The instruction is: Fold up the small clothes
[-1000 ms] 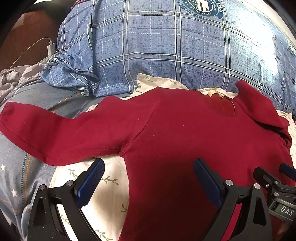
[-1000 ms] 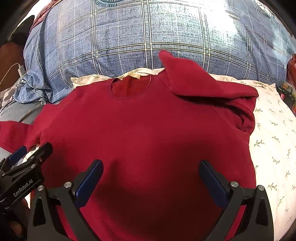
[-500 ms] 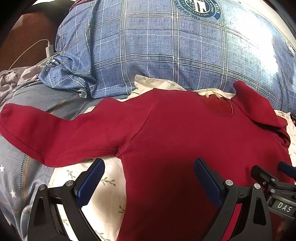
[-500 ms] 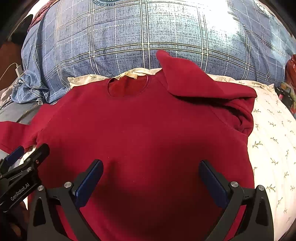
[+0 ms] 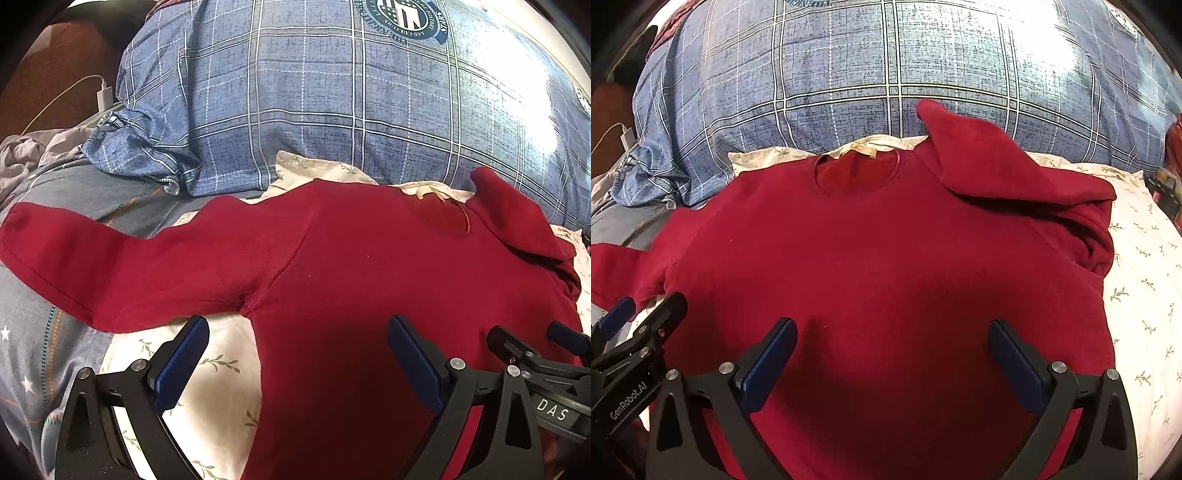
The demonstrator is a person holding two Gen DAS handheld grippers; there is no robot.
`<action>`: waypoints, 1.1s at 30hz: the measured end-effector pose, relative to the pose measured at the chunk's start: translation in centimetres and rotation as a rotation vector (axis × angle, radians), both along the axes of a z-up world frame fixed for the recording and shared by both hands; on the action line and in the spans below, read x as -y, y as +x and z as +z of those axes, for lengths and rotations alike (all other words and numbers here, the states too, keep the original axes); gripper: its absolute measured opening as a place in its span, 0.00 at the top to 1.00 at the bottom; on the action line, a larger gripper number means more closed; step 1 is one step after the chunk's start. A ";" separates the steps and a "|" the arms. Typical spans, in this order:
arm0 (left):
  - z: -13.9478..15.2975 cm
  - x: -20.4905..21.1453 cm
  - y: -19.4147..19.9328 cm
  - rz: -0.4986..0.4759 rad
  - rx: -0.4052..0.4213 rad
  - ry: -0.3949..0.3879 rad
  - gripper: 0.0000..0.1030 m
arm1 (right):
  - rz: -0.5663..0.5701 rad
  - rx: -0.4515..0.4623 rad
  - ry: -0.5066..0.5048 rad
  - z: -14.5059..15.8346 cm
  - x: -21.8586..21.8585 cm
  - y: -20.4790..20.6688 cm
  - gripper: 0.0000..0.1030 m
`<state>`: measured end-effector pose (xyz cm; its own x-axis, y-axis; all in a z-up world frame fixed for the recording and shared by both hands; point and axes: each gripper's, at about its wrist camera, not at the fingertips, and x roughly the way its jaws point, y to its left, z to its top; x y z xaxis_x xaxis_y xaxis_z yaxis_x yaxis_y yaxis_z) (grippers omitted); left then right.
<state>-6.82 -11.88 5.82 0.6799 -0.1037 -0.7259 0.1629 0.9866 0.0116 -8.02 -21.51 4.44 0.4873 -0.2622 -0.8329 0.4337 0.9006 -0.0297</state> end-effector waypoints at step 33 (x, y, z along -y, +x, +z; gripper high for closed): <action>-0.1 -0.7 0.5 0.027 -0.001 0.002 0.06 | -0.060 -0.005 -0.043 -1.5 0.5 1.5 0.00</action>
